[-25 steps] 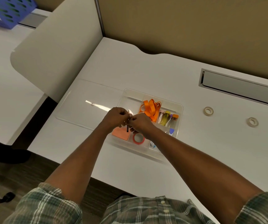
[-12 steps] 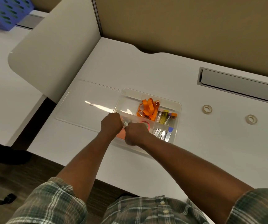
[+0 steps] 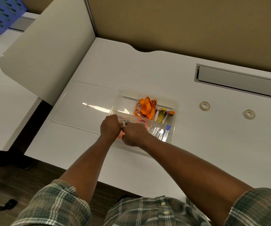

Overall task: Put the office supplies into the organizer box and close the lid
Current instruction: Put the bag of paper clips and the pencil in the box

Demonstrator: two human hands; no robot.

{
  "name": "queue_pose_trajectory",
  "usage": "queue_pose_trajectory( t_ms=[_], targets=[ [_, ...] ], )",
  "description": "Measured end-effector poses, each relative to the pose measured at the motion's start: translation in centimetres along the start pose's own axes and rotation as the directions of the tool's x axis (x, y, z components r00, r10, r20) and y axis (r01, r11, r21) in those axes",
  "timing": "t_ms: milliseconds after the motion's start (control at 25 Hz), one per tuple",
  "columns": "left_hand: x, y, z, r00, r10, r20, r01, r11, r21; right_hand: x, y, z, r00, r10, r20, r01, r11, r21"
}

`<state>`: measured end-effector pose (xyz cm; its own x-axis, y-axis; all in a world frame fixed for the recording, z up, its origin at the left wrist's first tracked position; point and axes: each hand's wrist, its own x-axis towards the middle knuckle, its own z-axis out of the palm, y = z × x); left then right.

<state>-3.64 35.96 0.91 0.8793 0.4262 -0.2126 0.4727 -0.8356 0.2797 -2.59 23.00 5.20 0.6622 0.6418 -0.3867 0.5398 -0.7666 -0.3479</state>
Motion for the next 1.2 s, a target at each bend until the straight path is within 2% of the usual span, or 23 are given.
queue_pose_trajectory(
  t_ms=[160,280,400,640,960,1200],
  targets=[
    [-0.2,1.6,-0.9,0.996,0.001,-0.089,-0.007,0.998,-0.065,-1.5,2.2,-0.3,0.978,-0.046,-0.205,0.064,0.994,0.084],
    [-0.7,4.4,-1.6,0.989,0.035,-0.146,-0.054,0.99,-0.128,-2.9,4.4,-0.8,0.947,0.01,-0.322,0.034,0.991,0.13],
    [-1.4,7.9,-1.7,0.982,0.115,-0.152,-0.141,0.975,-0.172,-5.0,7.4,-1.2,0.925,0.074,-0.372,-0.022,0.99,0.14],
    [-3.7,16.4,0.1,0.957,0.266,-0.115,-0.288,0.924,-0.252,-11.0,15.0,-1.4,0.886,0.262,-0.382,-0.19,0.958,0.215],
    [-7.7,27.2,5.2,0.916,0.402,0.005,-0.396,0.903,-0.168,-19.5,25.1,-0.6,0.824,0.43,-0.369,-0.344,0.897,0.277],
    [-8.7,32.8,9.5,0.851,0.501,0.156,-0.493,0.865,-0.092,-24.3,32.8,0.3,0.796,0.535,-0.283,-0.449,0.835,0.316]
  ],
)
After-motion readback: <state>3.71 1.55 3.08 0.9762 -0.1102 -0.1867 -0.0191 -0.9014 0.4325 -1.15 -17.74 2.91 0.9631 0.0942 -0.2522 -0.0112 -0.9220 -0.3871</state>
